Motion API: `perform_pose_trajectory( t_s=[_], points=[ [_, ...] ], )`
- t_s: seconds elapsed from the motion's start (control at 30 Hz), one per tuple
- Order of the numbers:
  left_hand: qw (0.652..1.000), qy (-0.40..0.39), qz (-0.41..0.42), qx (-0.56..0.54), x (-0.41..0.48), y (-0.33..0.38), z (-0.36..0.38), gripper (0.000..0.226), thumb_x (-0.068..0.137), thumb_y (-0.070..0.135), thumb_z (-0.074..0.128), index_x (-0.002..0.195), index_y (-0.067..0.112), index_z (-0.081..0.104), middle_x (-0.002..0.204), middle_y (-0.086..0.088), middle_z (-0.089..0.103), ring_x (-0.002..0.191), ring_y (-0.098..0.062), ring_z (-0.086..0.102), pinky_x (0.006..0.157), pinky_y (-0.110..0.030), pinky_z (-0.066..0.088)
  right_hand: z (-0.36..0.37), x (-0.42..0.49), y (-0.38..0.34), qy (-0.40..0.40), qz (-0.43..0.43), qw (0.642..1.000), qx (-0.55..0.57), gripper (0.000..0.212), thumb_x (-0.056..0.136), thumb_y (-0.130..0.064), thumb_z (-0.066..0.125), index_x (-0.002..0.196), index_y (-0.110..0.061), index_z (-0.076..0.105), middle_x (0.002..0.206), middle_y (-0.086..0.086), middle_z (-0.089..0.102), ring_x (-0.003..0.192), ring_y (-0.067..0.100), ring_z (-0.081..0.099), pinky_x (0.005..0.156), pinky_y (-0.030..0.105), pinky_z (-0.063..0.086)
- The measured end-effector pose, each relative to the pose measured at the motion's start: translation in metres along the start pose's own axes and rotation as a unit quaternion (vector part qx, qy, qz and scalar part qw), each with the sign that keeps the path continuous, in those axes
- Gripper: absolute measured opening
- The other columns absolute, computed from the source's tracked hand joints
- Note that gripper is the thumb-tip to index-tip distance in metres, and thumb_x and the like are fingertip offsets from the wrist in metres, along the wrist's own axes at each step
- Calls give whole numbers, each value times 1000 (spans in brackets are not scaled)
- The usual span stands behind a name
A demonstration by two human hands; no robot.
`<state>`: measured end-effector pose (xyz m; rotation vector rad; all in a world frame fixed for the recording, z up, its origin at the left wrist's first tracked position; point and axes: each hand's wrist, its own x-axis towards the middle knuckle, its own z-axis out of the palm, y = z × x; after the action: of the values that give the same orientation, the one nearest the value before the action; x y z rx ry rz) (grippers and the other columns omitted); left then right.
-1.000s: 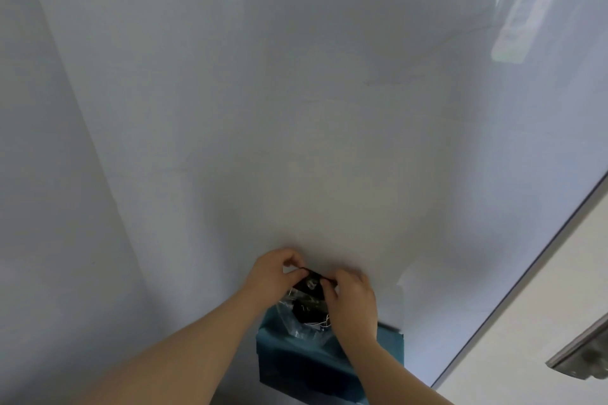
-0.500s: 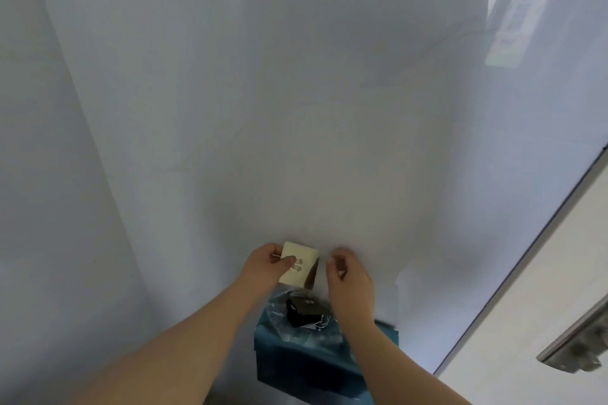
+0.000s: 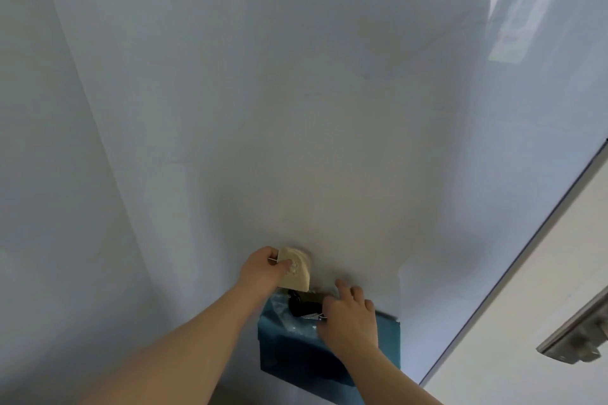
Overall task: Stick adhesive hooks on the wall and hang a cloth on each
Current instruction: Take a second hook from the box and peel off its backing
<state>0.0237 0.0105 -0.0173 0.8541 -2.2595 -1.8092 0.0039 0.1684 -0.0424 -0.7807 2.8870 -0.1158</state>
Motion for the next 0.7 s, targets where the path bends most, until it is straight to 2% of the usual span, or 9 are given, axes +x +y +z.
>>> perform_pose_trajectory(
  t_s=[0.23, 0.4, 0.47, 0.6, 0.7],
  points=[
    [999, -12, -36, -8, -2, -9, 1, 11, 88, 15, 62, 83, 17, 52, 110, -18, 61, 105, -35, 59, 89, -50, 52, 5, 3, -9, 26, -52, 998, -11, 34, 94, -21, 44, 126, -21, 55, 152, 2, 24, 134, 27, 27, 105, 40, 27],
    [999, -2, -41, -4, 4, -11, -2, 13, 88, 15, 62, 79, 19, 52, 112, -18, 61, 106, -34, 59, 94, -48, 49, 9, 5, -10, -9, -45, 997, -58, 36, 97, -23, 39, 131, -19, 49, 158, 6, 7, 139, 31, 17, 106, 42, 24],
    [999, 10, -46, -6, 6, -10, -3, 11, 88, 14, 61, 82, 16, 52, 110, -17, 62, 104, -33, 59, 93, -46, 50, 8, 6, -12, -14, -38, 996, -74, 36, 96, -18, 41, 130, -15, 50, 156, 9, 13, 138, 31, 20, 105, 42, 26],
    [998, 7, -63, -31, 9, -12, -1, 11, 89, 13, 59, 82, 15, 51, 104, -16, 60, 96, -30, 59, 79, -42, 54, 6, 8, -10, -11, -32, 997, -74, 32, 94, -15, 43, 123, -13, 56, 142, 8, 34, 127, 29, 32, 100, 38, 31],
    [997, 1, -70, -41, 9, -11, 1, 10, 90, 12, 59, 83, 14, 51, 102, -15, 59, 89, -26, 58, 72, -37, 53, 7, 10, -6, 10, -36, 999, -25, 31, 94, -19, 42, 121, -17, 58, 144, 4, 36, 129, 26, 32, 101, 37, 30]
  ],
)
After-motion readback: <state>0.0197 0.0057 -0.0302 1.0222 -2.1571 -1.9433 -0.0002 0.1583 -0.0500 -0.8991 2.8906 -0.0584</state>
